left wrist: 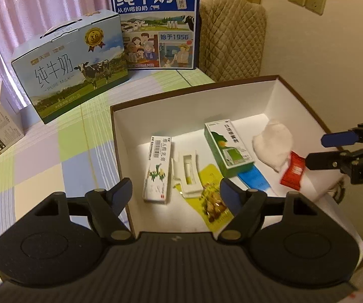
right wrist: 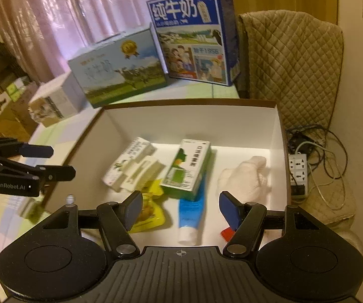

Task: Organize objects
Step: 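Open both tools to drop the spray box and holder into the box, then move both tools back toward the plug adapter and scrunchie on the table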

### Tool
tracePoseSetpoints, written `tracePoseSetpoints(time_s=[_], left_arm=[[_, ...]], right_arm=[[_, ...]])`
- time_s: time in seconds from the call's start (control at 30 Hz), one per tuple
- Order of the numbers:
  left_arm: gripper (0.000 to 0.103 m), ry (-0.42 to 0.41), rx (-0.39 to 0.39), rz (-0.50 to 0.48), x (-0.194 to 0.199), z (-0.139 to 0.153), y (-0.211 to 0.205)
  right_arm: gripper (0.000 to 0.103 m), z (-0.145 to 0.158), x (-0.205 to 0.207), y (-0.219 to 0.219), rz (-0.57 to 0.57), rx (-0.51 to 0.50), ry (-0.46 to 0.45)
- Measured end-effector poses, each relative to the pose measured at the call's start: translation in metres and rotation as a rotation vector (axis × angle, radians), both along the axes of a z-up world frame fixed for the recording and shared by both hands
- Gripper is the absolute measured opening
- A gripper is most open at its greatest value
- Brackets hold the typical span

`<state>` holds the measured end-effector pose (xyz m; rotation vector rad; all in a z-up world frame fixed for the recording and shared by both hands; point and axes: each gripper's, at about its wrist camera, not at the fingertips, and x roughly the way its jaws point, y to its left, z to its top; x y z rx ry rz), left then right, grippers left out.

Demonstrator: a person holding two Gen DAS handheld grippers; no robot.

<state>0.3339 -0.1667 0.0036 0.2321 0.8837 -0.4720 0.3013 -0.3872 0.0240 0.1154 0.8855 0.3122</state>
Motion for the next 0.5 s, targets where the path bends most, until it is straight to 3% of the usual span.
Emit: tracePoseSetpoints(time_s=[0.2,0.5], left_arm=[[0.076,-0.024,-0.012,-0.006,-0.036,0.015,0.026],[0.076,-0.041,-0.026,0.069,-0.08,0.03,0.077]], right_arm=[[0.064,0.017,-0.032,0.01,0.049,0.049,-0.035],[0.064,0.029,-0.072,0.023,0.067,0.111,-0.03]])
